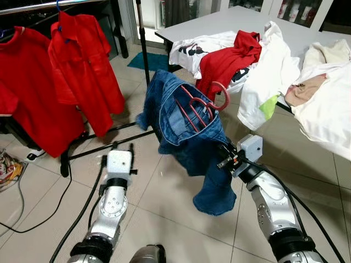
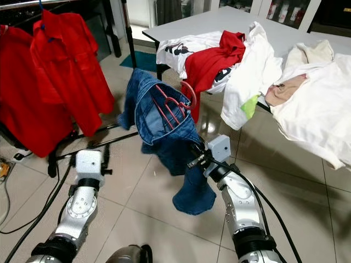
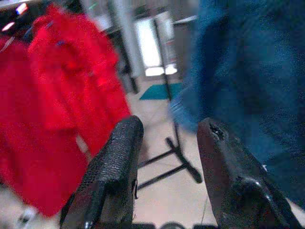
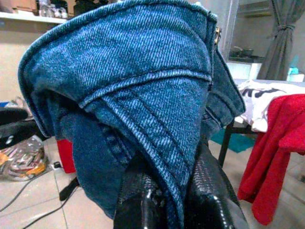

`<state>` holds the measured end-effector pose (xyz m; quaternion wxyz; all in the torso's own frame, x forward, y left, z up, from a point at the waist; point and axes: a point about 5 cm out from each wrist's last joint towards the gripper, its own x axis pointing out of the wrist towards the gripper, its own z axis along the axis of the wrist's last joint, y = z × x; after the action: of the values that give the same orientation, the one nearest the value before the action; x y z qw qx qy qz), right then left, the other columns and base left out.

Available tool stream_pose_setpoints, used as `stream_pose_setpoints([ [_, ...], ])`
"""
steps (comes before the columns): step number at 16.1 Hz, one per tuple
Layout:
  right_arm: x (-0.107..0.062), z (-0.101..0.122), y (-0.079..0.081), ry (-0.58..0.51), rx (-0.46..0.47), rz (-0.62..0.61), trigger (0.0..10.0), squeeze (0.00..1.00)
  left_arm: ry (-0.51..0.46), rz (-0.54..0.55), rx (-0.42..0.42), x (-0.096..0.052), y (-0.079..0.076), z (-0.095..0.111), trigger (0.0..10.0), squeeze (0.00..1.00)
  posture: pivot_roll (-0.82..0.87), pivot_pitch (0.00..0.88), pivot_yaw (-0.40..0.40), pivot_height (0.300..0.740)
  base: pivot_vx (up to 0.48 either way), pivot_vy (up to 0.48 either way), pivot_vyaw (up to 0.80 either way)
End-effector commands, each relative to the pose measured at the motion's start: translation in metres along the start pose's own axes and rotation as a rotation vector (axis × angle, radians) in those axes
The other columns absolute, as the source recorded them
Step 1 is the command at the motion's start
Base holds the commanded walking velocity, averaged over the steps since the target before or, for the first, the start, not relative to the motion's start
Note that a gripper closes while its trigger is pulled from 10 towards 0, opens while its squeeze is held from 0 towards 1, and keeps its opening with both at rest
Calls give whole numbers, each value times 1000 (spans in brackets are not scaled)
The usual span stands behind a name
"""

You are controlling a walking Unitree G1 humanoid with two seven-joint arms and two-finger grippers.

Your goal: Hang hanger

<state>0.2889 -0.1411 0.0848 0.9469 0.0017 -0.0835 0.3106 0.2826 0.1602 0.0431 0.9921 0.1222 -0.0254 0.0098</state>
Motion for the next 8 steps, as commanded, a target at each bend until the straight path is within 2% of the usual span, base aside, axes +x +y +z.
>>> stream_pose_setpoints([
  [1, 4, 9, -1, -39, -12, 16, 10000, 0, -13, -50, 23, -1, -2, 1, 10000, 0, 63, 0, 57, 740, 0, 0, 0],
  [4, 0, 8, 1, -34, -21, 32, 10000, 0, -21, -137, 61, -5, 2, -1, 10000, 0, 57, 0, 59, 740, 0, 0, 0],
  [8, -4, 8, -2, -24, -34, 29, 10000, 0, -26, -202, 74, -10, -1, -1, 10000, 0, 52, 8, 65, 740, 0, 0, 800],
])
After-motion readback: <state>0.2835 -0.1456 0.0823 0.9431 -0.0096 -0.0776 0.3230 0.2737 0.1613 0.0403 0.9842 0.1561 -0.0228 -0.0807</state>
